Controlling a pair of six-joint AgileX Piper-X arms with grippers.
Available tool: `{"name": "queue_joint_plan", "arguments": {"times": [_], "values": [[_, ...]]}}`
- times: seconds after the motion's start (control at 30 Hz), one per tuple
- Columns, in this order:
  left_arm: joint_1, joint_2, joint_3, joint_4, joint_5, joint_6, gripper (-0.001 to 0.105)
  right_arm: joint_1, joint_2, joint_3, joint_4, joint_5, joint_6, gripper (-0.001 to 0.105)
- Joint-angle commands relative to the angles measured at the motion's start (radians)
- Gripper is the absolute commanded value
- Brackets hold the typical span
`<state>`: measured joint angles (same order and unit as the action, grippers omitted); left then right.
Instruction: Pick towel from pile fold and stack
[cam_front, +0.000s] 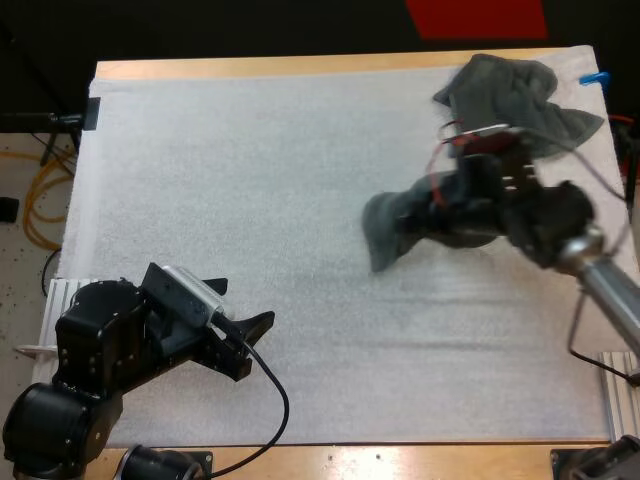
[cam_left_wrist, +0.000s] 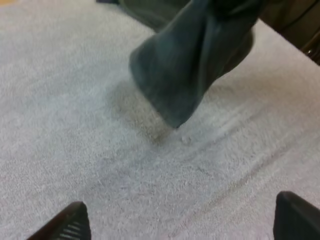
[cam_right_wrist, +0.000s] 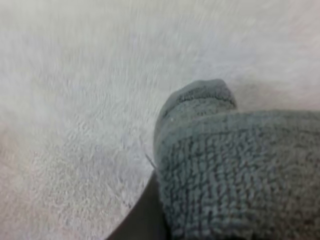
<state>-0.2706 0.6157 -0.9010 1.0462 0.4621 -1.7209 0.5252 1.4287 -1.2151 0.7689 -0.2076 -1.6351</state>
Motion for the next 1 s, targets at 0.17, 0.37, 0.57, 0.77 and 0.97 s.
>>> {"name": "queue_joint_plan", "arguments": {"times": [0.17, 0.37, 0.57, 0.77, 0.97], "values": [[-0.005, 0.0, -0.008, 0.003, -0.002, -0.01, 0.071, 0.114, 0.088, -0.007, -0.159, -0.029, 0.008, 0.005], [-0.005, 0.0, -0.008, 0.003, -0.002, -0.01, 0.071, 0.212, 0.084, -0.011, -0.206, -0.148, 0.033, 0.056], [-0.005, 0.0, -0.008, 0.003, -0.002, -0.008, 0.071, 0.248, 0.036, -0.016, -0.05, -0.182, 0.007, 0.056], [-0.005, 0.0, -0.008, 0.003, -0.004, -0.002, 0.071, 0.246, 0.0, -0.016, 0.17, -0.011, -0.091, 0.056], [-0.005, 0.0, -0.008, 0.013, -0.025, -0.002, 0.071, 0.246, 0.005, -0.016, 0.179, 0.04, -0.125, 0.056]]}}
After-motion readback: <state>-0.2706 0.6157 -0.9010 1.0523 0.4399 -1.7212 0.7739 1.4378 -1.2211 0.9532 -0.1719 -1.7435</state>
